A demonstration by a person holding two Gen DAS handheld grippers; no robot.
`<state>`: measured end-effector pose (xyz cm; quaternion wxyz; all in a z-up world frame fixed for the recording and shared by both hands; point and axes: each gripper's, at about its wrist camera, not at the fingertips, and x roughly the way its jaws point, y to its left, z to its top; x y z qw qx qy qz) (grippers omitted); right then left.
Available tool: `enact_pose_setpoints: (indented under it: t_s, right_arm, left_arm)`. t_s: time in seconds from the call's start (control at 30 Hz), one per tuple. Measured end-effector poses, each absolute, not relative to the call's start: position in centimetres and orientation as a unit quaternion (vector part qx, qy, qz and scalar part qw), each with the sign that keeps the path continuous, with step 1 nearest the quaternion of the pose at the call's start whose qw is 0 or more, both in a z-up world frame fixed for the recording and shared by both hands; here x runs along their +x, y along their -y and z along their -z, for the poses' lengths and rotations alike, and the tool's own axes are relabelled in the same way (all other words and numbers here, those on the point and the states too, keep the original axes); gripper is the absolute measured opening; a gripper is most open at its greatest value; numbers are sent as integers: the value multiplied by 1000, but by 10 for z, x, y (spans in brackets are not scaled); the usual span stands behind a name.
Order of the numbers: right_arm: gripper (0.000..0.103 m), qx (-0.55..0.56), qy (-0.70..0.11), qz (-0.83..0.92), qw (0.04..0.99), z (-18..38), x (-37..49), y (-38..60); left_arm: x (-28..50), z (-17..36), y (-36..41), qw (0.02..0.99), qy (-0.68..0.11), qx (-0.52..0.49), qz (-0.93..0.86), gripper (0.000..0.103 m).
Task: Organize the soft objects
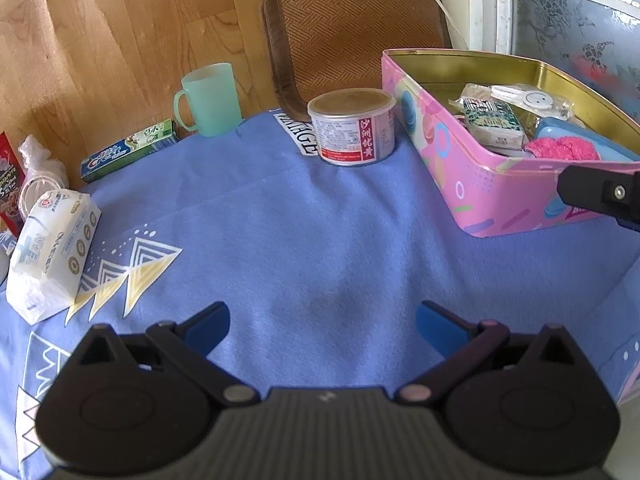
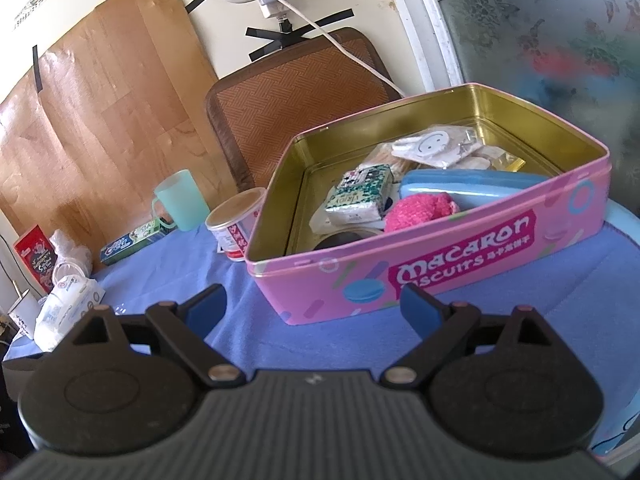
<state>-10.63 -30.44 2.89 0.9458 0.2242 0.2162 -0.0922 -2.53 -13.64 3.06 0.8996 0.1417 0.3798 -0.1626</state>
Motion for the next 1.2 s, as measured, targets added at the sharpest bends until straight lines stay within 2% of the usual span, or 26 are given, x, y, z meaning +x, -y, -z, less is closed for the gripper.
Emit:
enact_pose_setpoints:
  t_s: [1.2]
  right_arm:
    - [95, 240, -219, 98, 941, -25, -106, 311]
  left_arm:
    - [-25, -21, 148, 888, -396, 171, 162, 103]
